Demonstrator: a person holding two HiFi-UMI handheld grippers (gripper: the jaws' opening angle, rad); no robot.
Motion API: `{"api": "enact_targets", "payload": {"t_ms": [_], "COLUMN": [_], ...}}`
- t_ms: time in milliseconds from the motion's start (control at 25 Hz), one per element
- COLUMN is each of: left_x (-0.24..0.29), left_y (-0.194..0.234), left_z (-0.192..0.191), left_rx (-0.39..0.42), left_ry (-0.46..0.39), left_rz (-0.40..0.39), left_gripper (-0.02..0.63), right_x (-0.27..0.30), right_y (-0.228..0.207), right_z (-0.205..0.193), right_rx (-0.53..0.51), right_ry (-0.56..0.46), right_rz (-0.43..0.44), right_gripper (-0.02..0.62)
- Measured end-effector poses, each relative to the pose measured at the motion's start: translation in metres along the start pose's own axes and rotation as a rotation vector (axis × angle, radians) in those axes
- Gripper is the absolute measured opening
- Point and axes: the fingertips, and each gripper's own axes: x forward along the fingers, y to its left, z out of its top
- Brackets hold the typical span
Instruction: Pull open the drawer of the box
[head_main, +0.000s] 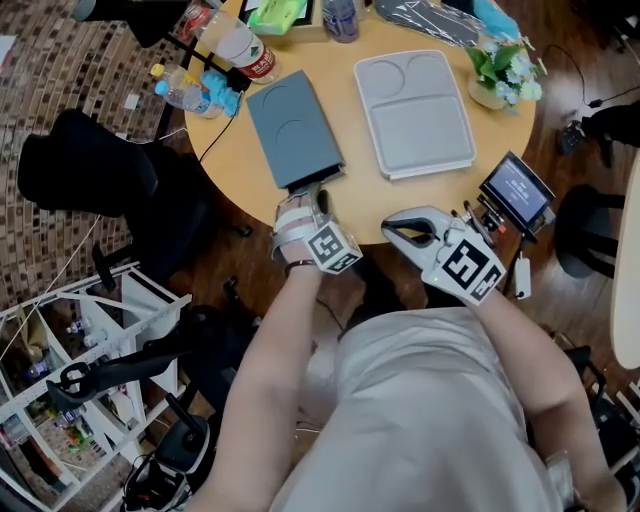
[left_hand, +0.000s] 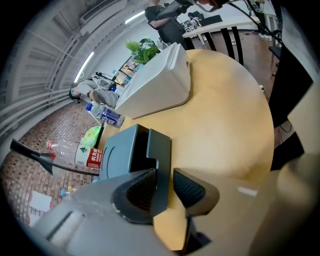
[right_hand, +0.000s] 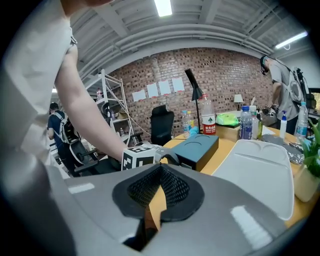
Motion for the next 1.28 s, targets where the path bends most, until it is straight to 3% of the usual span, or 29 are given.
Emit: {"api": "enact_targets", "payload": {"t_ms": [160, 280, 560, 1280], "left_x": [0.005, 0.009, 0.001, -0.064], "left_y": [0.005, 0.006, -0.004, -0.082], "left_z": [0.002, -0.001, -0.004, -0.001], "left_rx": [0.012, 0.021, 0.018, -0.061], "left_ry": [0.009, 0.024, 0.034, 0.002], "left_rz": [-0.004, -0.019, -0.032, -0.196], "left_gripper": [0.137, 0.060, 0.054, 0.046], "right_x": [-0.003, -0.004, -0.012, -0.012], "right_y": [-0.002, -0.003, -0.009, 0.031], "right_z": [0.000, 0.000, -0.004, -0.023], "right_rx": [-0.002, -0.004, -0.007, -0.085], "right_ry": [-0.004, -0.002, 0.006, 0.024], "right_rz": [-0.004, -0.009, -0.018, 0.089], "right_gripper": [0.006, 0.006, 0.006, 0.006]}}
